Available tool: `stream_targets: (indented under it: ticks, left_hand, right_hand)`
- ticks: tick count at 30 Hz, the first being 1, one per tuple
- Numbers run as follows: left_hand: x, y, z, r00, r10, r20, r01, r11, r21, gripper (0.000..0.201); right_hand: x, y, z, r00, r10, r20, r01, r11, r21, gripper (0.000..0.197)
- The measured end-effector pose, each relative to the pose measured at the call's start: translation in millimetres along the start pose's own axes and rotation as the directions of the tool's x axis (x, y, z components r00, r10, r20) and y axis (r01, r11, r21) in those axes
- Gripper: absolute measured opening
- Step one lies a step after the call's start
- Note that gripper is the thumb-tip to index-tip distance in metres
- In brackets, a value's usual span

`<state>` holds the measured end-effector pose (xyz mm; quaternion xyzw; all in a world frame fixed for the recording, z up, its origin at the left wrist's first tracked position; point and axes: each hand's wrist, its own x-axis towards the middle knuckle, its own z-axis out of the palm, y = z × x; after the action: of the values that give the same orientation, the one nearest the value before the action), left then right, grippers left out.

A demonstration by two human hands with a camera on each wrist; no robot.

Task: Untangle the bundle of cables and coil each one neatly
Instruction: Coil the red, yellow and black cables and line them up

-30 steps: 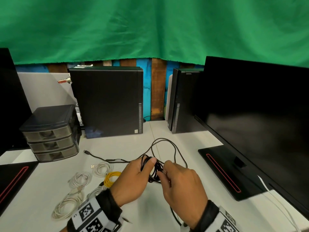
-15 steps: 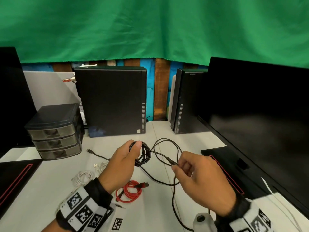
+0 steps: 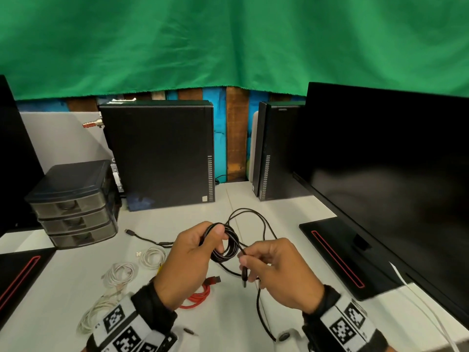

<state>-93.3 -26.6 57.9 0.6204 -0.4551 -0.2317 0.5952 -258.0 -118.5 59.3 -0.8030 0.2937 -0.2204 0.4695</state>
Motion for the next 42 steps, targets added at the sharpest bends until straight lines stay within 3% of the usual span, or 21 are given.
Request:
stream_targets:
  ticks: [3, 5, 8, 13, 16, 21, 29, 35, 39, 42]
  left_hand:
    - [-4.7, 3.8, 6.4, 0.986, -0.133, 0.098, 0.155, 0.952, -0.264, 0.033]
    - [-6.8, 6.2, 9.2, 0.976, -0.163, 0.148, 0.205, 0.918, -0.34, 0.031]
    - [-7.7, 8.3, 10.1, 0.975, -0.144, 0.172, 0.197, 0.917, -0.348, 0.031]
    - [-7.6, 7.9, 8.9, 0.976, -0.074, 0.204, 0.128, 0.955, -0.268, 0.03]
    - [-4.5, 7.6, 1.8, 0.976, -0.05, 0.214, 0.101, 0.966, -0.237, 0.024]
    - [1.5, 8.2, -12.7, 0.965, -0.075, 0.251, 0.132, 0.967, -0.218, 0.036]
    - [5.4, 2.9, -19.9, 0.936, -0.169, 0.31, 0.201, 0.977, -0.074, 0.029]
    - [7.6, -0.2, -20.2, 0.963, -0.178, 0.202, 0.177, 0.984, 0.024, 0.018]
    - [6.7, 1.0, -16.7, 0.972, -0.195, 0.133, 0.202, 0.978, -0.045, 0.018]
    - [5.9, 3.9, -15.6, 0.972, -0.205, 0.113, 0.218, 0.97, -0.111, 0.019]
  right_hand:
    - [0.0, -0.7, -1.0, 0.997, -0.033, 0.07, 0.025, 0.994, 0.107, 0.03]
    - [0.9, -1.2, -6.3, 0.99, -0.052, 0.134, 0.018, 0.97, 0.241, 0.029]
    - [2.2, -0.4, -17.5, 0.968, -0.06, 0.244, -0.046, 0.912, 0.408, 0.012]
    - [3.8, 3.5, -24.4, 0.914, -0.148, 0.378, -0.11, 0.806, 0.582, 0.01]
    - [5.0, 3.1, -25.6, 0.931, -0.145, 0.336, -0.088, 0.802, 0.591, 0.01]
    - [6.3, 3.0, -23.2, 0.973, -0.073, 0.219, -0.03, 0.9, 0.434, 0.012]
    - [7.9, 9.6, -13.6, 0.978, -0.018, 0.207, -0.051, 0.945, 0.322, 0.011]
    - [7.4, 10.2, -10.1, 0.988, 0.072, 0.135, -0.094, 0.981, 0.17, 0.026]
    - [8.8, 13.1, -5.3, 0.999, 0.022, 0.033, -0.028, 0.98, 0.195, 0.007]
    - [10.3, 14.9, -4.1, 0.999, -0.015, -0.042, 0.025, 0.97, 0.24, 0.01]
